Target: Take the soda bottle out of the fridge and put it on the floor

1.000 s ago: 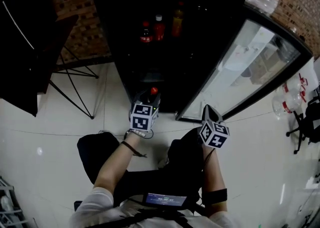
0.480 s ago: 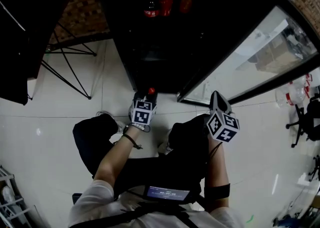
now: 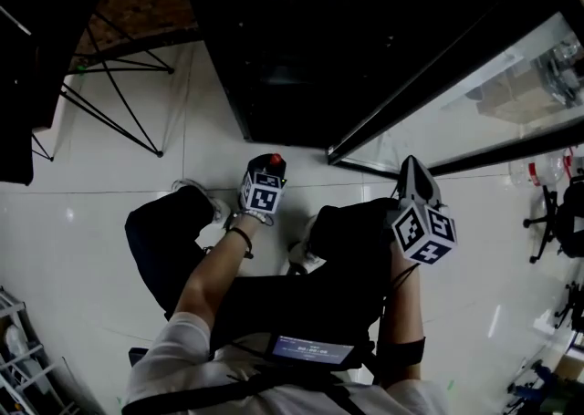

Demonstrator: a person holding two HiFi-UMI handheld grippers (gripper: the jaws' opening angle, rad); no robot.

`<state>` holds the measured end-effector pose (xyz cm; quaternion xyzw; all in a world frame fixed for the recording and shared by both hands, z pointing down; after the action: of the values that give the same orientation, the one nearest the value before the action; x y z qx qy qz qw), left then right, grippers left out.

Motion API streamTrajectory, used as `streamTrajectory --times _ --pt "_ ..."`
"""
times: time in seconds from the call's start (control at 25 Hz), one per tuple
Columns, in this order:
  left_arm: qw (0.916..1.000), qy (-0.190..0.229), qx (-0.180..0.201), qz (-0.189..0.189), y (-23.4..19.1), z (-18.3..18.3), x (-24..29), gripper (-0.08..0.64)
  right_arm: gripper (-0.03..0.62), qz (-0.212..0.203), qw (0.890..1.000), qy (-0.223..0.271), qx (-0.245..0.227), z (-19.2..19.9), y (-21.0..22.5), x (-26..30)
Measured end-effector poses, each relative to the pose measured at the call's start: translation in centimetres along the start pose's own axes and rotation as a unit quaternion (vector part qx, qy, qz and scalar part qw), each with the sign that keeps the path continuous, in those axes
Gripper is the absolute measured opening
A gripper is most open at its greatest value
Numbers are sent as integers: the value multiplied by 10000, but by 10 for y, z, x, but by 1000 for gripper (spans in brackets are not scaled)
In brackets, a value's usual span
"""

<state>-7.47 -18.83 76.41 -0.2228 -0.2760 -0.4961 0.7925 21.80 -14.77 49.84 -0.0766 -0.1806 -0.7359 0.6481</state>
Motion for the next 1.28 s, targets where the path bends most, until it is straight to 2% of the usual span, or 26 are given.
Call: streamTrajectory --times 0.56,1.0,1.28 --pt "9977 -646 -166 -97 -22 97 78 141 17 -78 9999 61 -73 -2 -5 7" --pt "9947 -1011 -207 25 -20 130 114 141 16 -45 10000 67 -58 -2 -7 10" --pt "9925 -1222 -81 18 -24 140 134 141 17 -44 10000 64 -43 -1 -8 11"
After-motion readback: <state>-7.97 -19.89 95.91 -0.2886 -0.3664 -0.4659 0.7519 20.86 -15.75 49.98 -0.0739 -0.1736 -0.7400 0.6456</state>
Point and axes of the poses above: the fingertips, and each gripper's own axes: x forward along the fingers, y to its right, z out of its underside, the point moved 7 cm from there along -x, backward along the fingers, and after that the axes turned 1 degree about -z, right-handed, at the moved point
